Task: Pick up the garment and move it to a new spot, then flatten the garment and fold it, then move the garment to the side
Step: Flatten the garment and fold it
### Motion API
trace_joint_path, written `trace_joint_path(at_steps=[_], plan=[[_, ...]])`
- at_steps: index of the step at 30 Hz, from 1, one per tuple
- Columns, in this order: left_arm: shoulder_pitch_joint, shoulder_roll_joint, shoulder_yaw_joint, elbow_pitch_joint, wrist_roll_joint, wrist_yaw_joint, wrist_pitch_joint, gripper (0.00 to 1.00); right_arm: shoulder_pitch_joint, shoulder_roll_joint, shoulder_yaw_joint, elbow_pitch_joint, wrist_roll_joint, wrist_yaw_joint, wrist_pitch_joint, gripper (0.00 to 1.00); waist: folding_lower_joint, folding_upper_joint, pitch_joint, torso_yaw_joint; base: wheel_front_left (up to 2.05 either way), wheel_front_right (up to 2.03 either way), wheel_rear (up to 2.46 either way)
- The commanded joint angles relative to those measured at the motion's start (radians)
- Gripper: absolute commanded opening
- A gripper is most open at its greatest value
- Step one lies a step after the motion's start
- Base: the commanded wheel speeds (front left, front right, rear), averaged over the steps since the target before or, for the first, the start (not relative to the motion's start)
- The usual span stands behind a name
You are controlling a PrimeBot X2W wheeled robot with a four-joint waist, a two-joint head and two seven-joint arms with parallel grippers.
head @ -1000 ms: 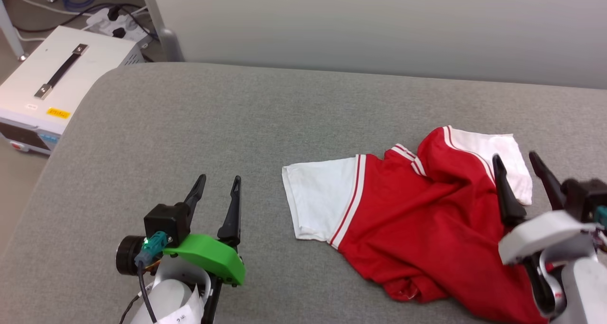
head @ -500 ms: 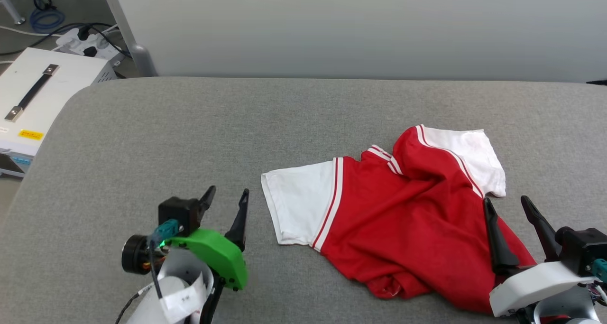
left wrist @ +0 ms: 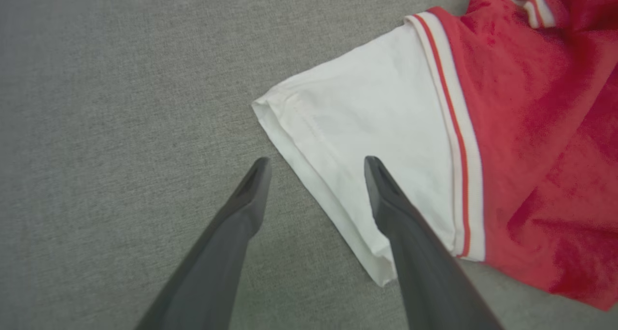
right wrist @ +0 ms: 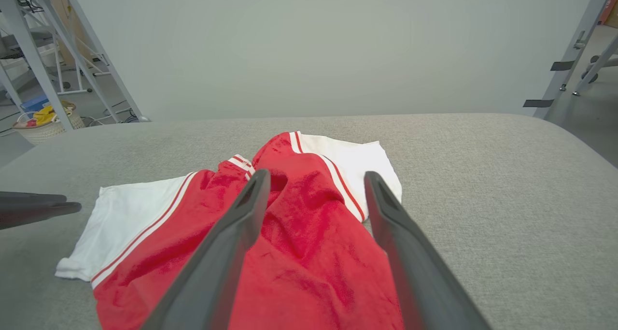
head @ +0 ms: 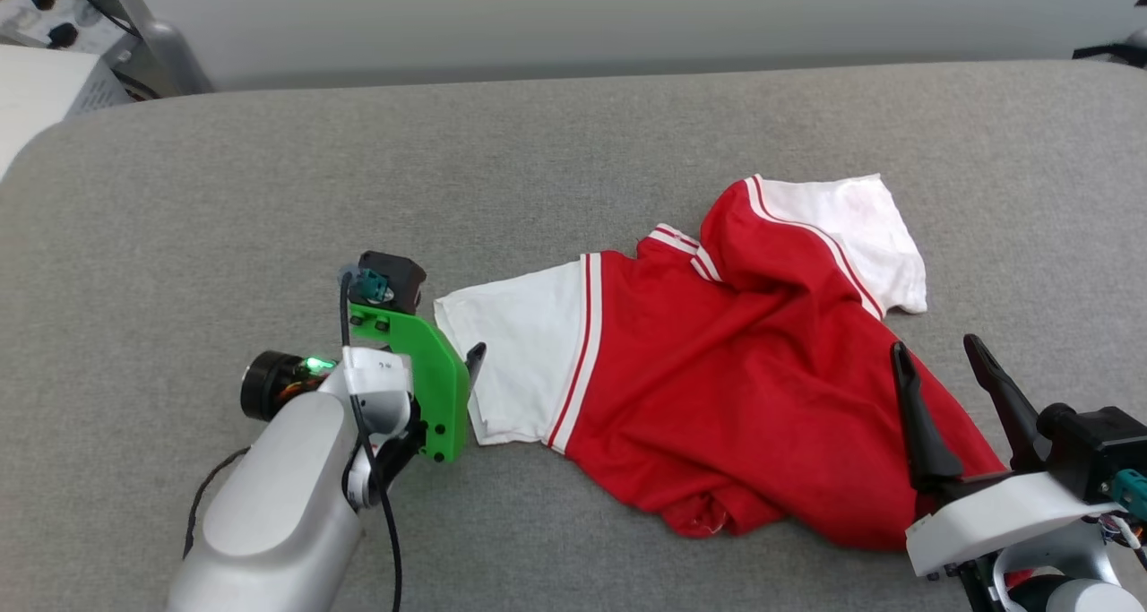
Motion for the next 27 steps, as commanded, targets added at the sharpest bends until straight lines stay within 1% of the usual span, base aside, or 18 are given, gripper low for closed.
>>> trace_joint_path(at_steps=[1, 5, 7, 13, 14, 15, 16, 18, 20, 23, 27], plan=[[-0.032, 0.012, 0.0, 0.02, -0.006, -0.009, 0.015, 1.0, -0.018, 0.003, 0.0, -0.002, 0.009, -0.001, -0.005, 1.0, 0.0001, 0.0, 0.063, -0.054, 0.0, 0.0, 0.0], [-0.077, 0.02, -0.011, 0.1, -0.016, -0.028, 0.074, 1.0, -0.032, 0.005, 0.006, 0.018, 0.021, -0.001, -0.016, 1.0, 0.0001, 0.0, 0.094, -0.076, 0.0, 0.0, 0.0], [-0.1, 0.021, -0.025, 0.157, -0.024, -0.047, 0.112, 1.0, -0.042, 0.006, 0.013, 0.036, 0.028, -0.001, -0.027, 1.0, 0.0001, 0.0, 0.105, -0.088, 0.0, 0.0, 0.0], [-0.116, 0.015, -0.08, 0.231, -0.038, -0.081, 0.199, 1.0, -0.053, 0.007, 0.014, 0.062, 0.044, -0.001, -0.036, 1.0, 0.0001, 0.0, 0.11, -0.101, 0.0, 0.0, 0.0], [-0.118, 0.013, -0.086, 0.239, -0.042, -0.085, 0.209, 0.97, -0.054, 0.007, 0.014, 0.066, 0.046, -0.001, -0.036, 1.0, 0.0001, 0.0, 0.11, -0.103, 0.0, 0.0, 0.0], [-0.12, 0.011, -0.092, 0.246, -0.045, -0.087, 0.215, 0.43, -0.055, 0.007, 0.014, 0.069, 0.049, -0.001, -0.036, 1.0, 0.0001, 0.0, 0.11, -0.104, 0.0, 0.0, 0.0], [-0.12, 0.009, -0.095, 0.251, -0.049, -0.089, 0.218, 0.0, -0.056, 0.007, 0.014, 0.071, 0.051, -0.001, -0.036, 1.0, 0.0001, 0.0, 0.11, -0.105, 0.0, 0.0, 0.0], [-0.119, 0.004, -0.103, 0.26, -0.058, -0.093, 0.223, 0.0, -0.055, 0.007, 0.013, 0.076, 0.058, -0.001, -0.035, 1.0, 0.0001, 0.0, 0.106, -0.105, 0.0, 0.0, 0.0], [-0.118, 0.008, -0.108, 0.264, -0.054, -0.094, 0.205, 0.0, -0.052, 0.007, 0.009, 0.081, 0.06, -0.001, -0.032, 1.0, 0.0001, 0.0, 0.099, -0.103, 0.0, 0.0, 0.0], [-0.111, 0.02, -0.103, 0.261, -0.046, -0.09, 0.15, 0.0, -0.05, 0.007, 0.0, 0.087, 0.065, -0.001, -0.023, 1.0, 0.0001, 0.0, 0.082, -0.095, 0.0, 0.0, 0.0], [-0.086, 0.037, -0.081, 0.236, -0.04, -0.067, 0.056, 0.0, -0.052, 0.007, -0.025, 0.096, 0.076, -0.001, -0.013, 1.0, 0.0001, 0.0, 0.058, -0.08, 0.0, 0.0, 0.0]])
